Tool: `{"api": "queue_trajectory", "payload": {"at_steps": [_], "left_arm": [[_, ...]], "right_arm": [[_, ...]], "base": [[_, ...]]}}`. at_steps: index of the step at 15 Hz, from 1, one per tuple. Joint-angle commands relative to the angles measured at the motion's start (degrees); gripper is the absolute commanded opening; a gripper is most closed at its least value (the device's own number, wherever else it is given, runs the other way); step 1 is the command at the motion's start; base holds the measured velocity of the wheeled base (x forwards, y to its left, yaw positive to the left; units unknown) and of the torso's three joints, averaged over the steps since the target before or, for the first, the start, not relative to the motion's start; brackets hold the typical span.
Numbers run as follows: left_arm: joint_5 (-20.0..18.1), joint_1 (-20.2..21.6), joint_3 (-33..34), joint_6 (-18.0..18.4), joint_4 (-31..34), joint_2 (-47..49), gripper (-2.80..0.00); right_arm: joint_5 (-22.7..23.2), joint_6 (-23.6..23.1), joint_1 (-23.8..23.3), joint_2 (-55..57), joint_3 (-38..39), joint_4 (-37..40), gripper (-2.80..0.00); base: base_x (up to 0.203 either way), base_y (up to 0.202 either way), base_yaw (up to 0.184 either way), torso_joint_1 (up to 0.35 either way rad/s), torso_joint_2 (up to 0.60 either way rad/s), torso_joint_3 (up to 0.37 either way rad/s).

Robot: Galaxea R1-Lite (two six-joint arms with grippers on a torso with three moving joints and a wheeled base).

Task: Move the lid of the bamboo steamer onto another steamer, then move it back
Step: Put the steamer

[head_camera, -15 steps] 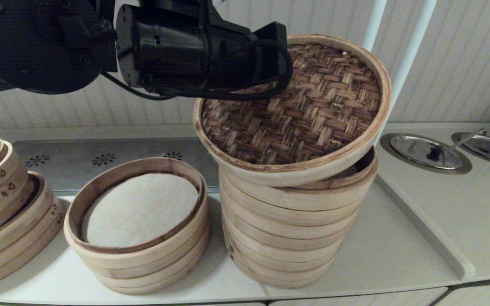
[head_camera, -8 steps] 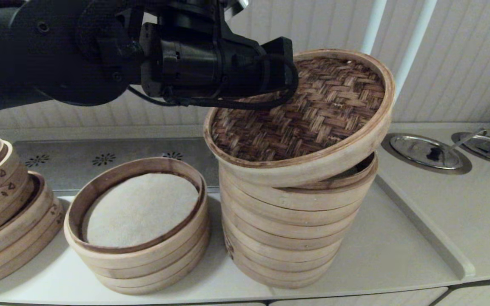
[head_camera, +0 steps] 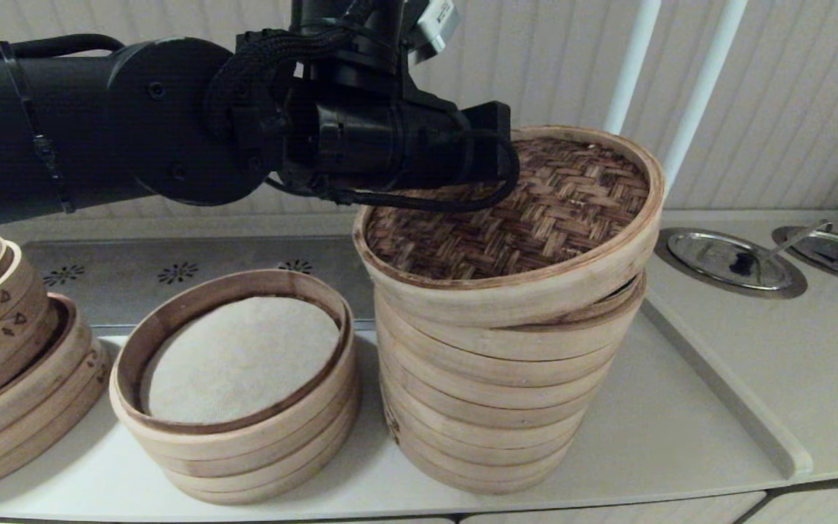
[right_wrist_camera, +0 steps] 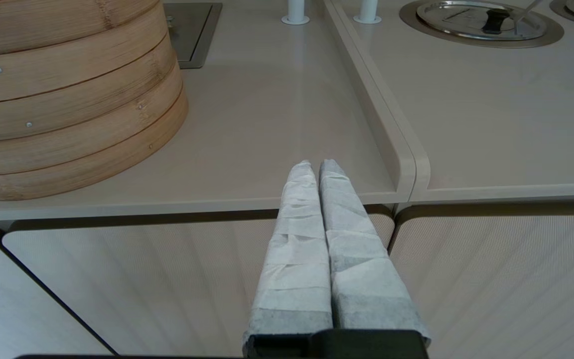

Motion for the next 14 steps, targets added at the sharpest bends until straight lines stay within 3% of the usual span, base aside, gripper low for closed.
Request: {"api": "queue_trajectory", "payload": {"at_steps": [1,14], "left_arm": [[0.0,0.0,0.0,-0.1,0.0,0.2,-2.80],[0.9,0.0,0.2,-0.2,0.3,-1.7,-2.80]], "right_arm": [[0.0,0.0,0.0,0.1,0.1,0.0,-2.80],[0.0,-0.1,0.0,0.0,0.1,0.0,-2.80]], "base": [[0.000,0.000,0.000,0.000,0.00,0.000],[0.000,0.000,0.000,0.000,0.00,0.000]]}}
